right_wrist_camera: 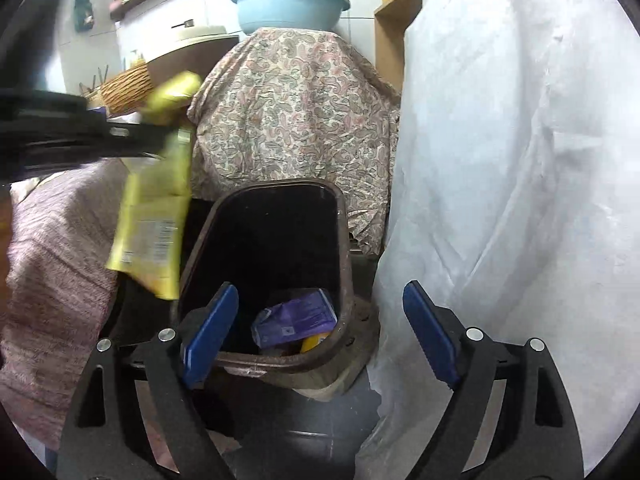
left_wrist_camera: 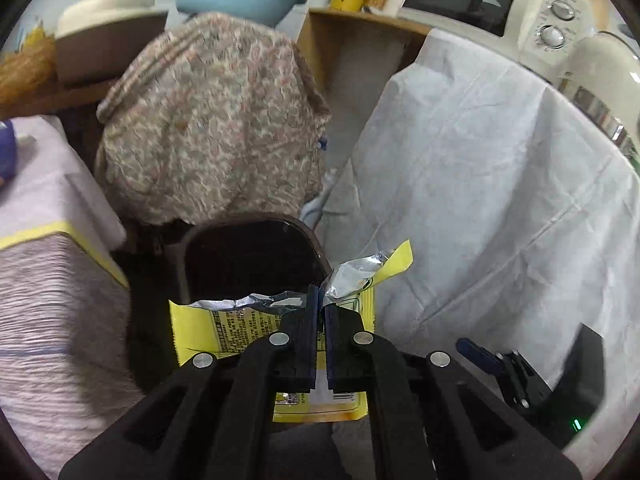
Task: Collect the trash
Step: 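Open the right tool over the bin while the left tool releases the wrapper, then move both empty tools back over the table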
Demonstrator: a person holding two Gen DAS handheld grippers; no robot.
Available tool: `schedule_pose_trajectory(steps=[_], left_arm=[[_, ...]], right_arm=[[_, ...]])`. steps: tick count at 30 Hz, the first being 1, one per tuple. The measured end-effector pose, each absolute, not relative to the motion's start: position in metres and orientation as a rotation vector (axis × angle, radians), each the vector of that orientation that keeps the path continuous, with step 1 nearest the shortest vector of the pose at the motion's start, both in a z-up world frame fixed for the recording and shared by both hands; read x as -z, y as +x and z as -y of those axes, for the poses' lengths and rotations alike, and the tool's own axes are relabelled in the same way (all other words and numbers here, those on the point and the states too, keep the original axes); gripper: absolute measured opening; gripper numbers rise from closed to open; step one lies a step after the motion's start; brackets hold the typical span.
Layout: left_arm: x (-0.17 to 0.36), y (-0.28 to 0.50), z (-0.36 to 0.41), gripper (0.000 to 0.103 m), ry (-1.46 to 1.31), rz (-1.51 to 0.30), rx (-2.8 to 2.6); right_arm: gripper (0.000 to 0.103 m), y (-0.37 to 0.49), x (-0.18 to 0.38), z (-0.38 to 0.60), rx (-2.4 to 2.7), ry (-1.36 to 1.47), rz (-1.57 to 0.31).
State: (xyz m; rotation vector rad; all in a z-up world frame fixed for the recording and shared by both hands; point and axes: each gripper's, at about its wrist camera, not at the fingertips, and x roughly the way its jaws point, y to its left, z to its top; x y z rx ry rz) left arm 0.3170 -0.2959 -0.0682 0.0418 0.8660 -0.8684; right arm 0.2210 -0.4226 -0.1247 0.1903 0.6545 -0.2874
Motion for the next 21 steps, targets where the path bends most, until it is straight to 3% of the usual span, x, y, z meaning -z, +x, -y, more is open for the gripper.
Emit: schedule_pose_trajectory(steps=[11, 13, 15, 21], left_arm=[[0.1, 0.338, 0.327, 0.006, 0.086, -0.969, 0.841], [0.105, 0.341, 0.329, 0.02, 0.097, -0.986, 0.827], [0.105, 0.344, 0.326, 0.049, 0.083, -0.985, 0.807], [0.093, 0.341, 0.314, 0.061, 0.042, -0.973, 0.798]], right_arm=[[0.084, 0.21, 0.127, 0.414, 0.264, 0.168, -0.656], [0.084, 0.21, 0.128, 0.413, 0.261, 0.164, -0.657], [0.084, 0.209, 0.129, 0.411, 0.254, 0.165, -0.659], [0.084, 0.21, 0.128, 0.41, 0.242, 0.164, -0.663]])
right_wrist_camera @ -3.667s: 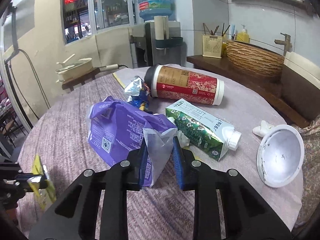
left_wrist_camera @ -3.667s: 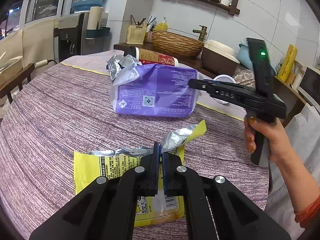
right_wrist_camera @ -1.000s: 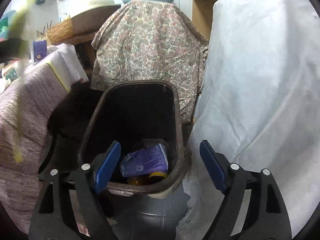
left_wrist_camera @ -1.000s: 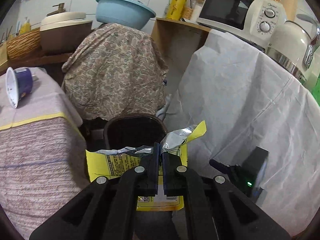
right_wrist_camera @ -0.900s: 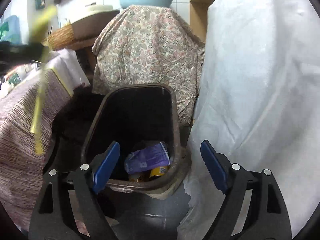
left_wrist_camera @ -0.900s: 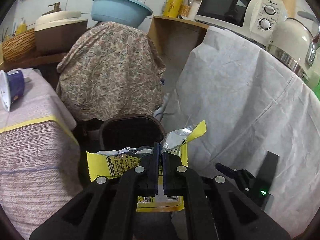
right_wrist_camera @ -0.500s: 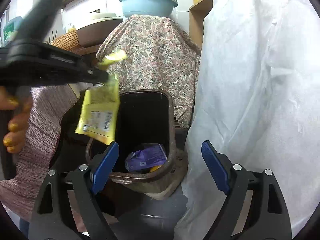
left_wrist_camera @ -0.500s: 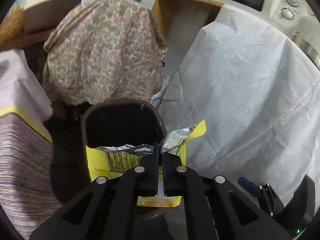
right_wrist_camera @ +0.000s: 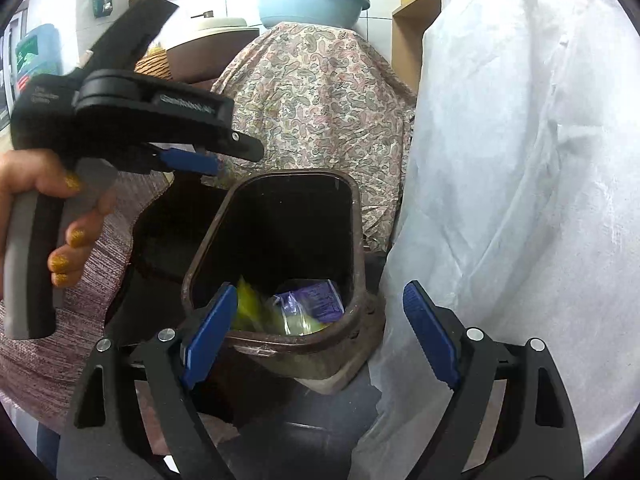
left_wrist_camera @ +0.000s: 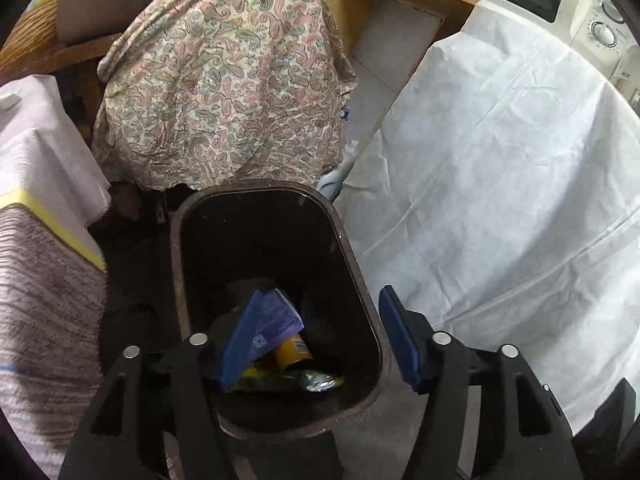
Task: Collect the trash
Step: 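Move both empty tools back over the table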
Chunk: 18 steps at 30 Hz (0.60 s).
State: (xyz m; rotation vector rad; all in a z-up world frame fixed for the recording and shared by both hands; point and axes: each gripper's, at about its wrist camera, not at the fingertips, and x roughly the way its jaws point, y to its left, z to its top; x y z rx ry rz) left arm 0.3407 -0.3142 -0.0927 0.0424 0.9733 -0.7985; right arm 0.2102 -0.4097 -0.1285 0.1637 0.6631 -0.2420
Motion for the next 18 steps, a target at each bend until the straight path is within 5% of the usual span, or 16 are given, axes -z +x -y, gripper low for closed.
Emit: schedule_pose_trajectory(steps=[18], left_arm=[[0.004, 0.29, 0.167, 0.086, -0.021, -0.645, 0.632]], right_arm=[[0.084, 0.249, 0.086, 0.347, 0.117, 0.07, -0.582]])
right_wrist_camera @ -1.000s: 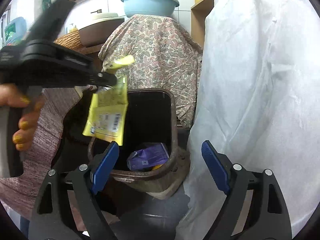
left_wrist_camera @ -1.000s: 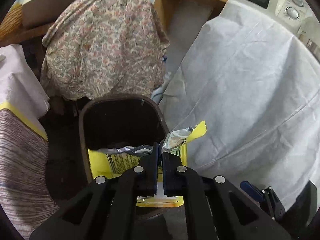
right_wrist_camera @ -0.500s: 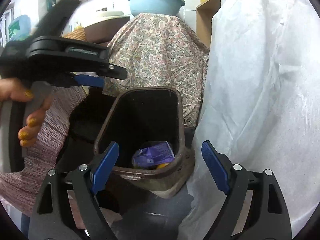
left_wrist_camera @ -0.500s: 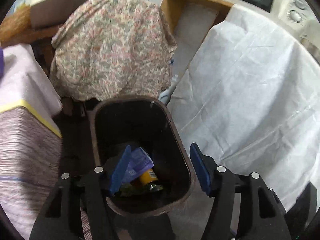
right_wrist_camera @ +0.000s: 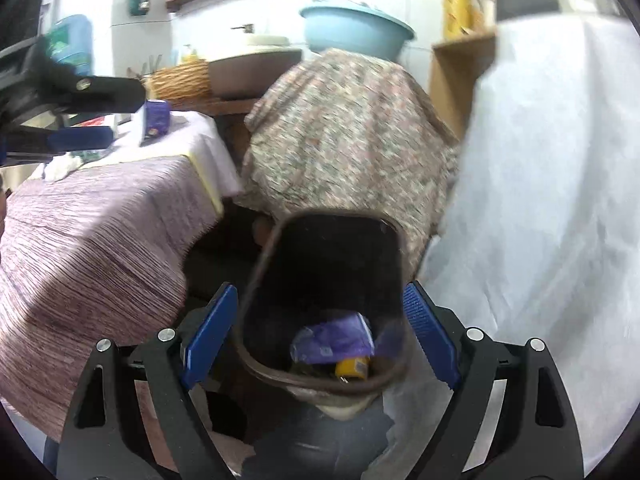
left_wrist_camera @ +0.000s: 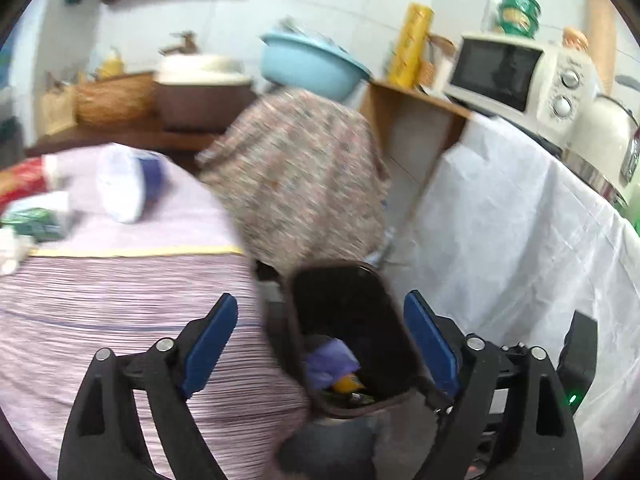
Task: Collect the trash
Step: 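Move both empty tools back over the table, then grasp the white-and-blue cup by its rim with the right tool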
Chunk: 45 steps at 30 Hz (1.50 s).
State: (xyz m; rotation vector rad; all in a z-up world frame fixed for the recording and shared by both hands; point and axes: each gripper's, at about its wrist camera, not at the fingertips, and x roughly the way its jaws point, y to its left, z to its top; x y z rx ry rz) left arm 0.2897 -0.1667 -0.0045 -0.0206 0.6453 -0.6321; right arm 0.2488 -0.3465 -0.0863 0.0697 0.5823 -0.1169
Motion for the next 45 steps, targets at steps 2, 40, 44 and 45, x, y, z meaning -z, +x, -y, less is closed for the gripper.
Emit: schedule_pose_trajectory(steps=[2, 40, 44, 45], left_arm=[[0.001, 0.289, 0.144, 0.089, -0.028, -0.625, 0.594], [0.003, 0.333, -0.109, 0.09, -0.009, -0.649, 0.067], [0.006, 0.341, -0.108, 0.09, 0.014, -0.65, 0.069], [0.006, 0.343, -0.108, 0.09, 0.017, -0.649, 0.069]], right_arm=[[0.084, 0.255, 0.078, 0.336, 0.072, 0.067, -0.566], [0.089, 0.495, -0.002, 0.159, -0.246, -0.011, -0.632], [0.089, 0.526, 0.0, 0.155, -0.186, -0.019, -0.652], [0.089, 0.536, 0.001, 0.153, -0.172, -0.03, -0.66]])
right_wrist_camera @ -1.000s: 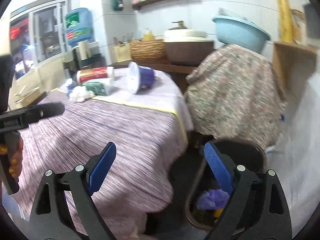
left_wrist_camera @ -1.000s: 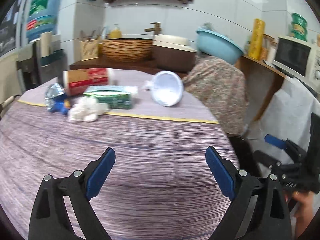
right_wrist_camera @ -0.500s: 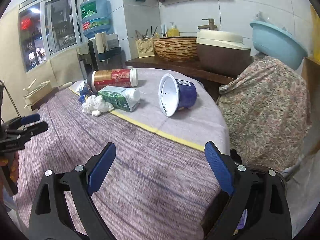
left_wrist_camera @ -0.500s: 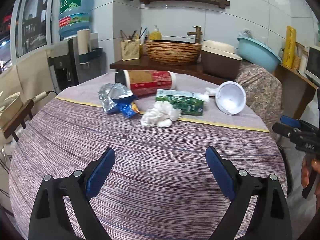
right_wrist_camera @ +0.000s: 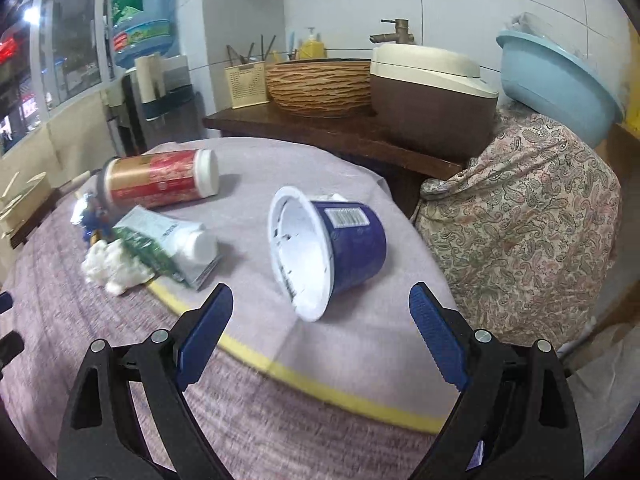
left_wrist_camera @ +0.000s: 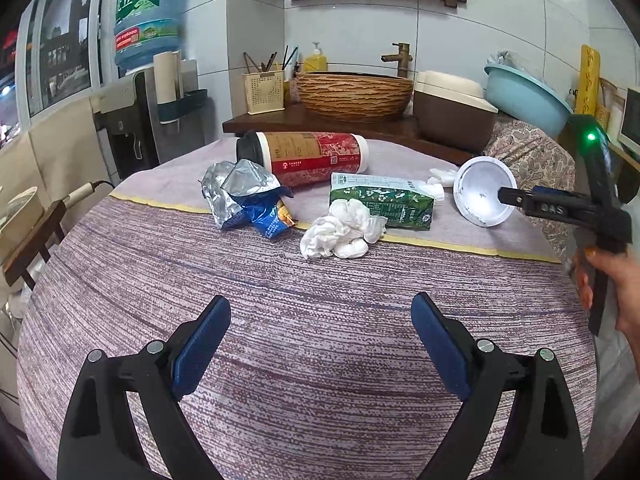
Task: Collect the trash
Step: 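Grasp the white-and-blue cup by its rim with the right tool, then grasp the white tissue with the left tool and lift it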
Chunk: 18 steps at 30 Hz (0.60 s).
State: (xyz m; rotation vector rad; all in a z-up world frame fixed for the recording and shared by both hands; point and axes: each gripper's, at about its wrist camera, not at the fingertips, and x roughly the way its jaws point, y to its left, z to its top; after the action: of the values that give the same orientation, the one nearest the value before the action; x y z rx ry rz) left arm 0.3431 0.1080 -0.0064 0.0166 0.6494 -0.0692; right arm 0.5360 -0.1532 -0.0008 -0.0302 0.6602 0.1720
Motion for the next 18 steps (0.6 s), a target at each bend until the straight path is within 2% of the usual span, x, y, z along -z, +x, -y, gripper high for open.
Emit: schedule_pose_trajectory(steps=[2, 4, 6, 9, 12, 15, 18], left_arm=[[0.008, 0.349, -0.108, 0.09, 0.018, -0.651, 0.073], [0.008, 0.353, -0.109, 0.089, 0.022, -0.653, 0.075], [0.01, 0.359, -0.109, 0.089, 0.03, -0.656, 0.08], [0.011, 0.368, -0.108, 0.088, 0.047, -0.661, 0.084], [0.014, 0.378, -0.108, 0.087, 0.066, -0.671, 0.083], [0.017, 0.386, -0.107, 0.086, 0.073, -0.683, 0.09], [0.019, 0.392, -0.105, 0.084, 0.099, -0.682, 0.094]], right_arm=[[0.085, 0.549, 0.004, 0.15, -0.138, -0.045, -0.675], [0.072, 0.56, 0.008, 0.148, -0.109, -0.056, -0.695], [0.048, 0.566, 0.012, 0.149, -0.09, -0.047, -0.714], [0.028, 0.568, 0.013, 0.154, -0.07, -0.034, -0.714], [0.014, 0.565, 0.013, 0.16, -0.063, -0.039, -0.705], [0.009, 0.561, 0.013, 0.167, -0.067, -0.037, -0.7], [0.008, 0.554, 0.011, 0.18, -0.078, 0.004, -0.69]])
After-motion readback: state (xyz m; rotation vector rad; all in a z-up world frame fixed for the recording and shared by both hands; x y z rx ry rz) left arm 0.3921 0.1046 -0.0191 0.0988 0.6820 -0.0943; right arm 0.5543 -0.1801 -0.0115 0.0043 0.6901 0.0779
